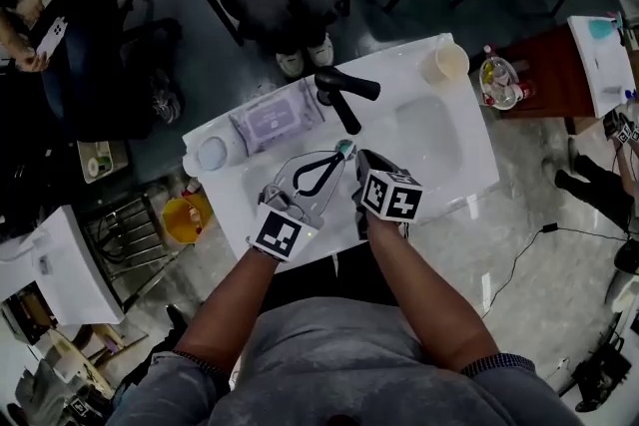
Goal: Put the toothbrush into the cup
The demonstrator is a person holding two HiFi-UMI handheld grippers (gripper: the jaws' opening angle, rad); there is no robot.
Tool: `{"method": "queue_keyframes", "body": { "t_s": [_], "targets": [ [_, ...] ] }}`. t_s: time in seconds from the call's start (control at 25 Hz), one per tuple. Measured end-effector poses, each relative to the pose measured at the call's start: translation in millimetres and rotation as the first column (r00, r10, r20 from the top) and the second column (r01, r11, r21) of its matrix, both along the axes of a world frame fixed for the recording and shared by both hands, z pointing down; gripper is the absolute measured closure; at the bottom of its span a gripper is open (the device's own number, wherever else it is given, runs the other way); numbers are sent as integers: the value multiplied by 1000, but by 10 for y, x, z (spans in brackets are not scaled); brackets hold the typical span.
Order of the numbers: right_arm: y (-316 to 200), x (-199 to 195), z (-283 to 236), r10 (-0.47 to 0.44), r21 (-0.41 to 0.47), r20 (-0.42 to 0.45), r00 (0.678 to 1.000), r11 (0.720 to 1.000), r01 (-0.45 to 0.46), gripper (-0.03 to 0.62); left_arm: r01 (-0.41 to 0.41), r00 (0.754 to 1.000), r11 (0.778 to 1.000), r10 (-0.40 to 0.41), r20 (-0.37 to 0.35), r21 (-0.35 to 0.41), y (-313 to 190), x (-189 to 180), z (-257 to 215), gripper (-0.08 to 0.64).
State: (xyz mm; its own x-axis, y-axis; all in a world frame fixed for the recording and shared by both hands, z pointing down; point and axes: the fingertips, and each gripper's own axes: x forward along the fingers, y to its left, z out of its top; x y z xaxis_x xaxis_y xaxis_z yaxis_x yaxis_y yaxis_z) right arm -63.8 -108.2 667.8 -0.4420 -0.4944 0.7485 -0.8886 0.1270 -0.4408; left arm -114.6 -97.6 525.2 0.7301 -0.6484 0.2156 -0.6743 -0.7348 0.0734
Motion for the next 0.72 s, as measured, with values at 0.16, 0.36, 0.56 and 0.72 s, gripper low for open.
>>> {"method": "queue_keyframes", "body": {
  "t_s": [0.16, 0.36, 0.56, 0.72],
  "targets": [
    [-18, 45, 370, 87, -86, -14, 996, 992, -88, 567, -14, 1000, 1000, 14, -11, -16, -71, 15, 178, 555],
    [-30, 123, 711, 163, -153, -42, 986, 974, -168, 537, -19, 1000, 999, 18, -11, -49, -142, 26, 445, 555],
    [-49, 118, 935, 198, -191, -52, 979, 960, -204, 524, -20, 1000, 998, 19, -12, -65, -166, -7, 599, 555],
    [-88, 116, 1101, 218, -226, -58, 974, 948, -225, 505, -19, 1000, 996, 18, -15, -83, -185, -24, 676, 555]
  ]
}}
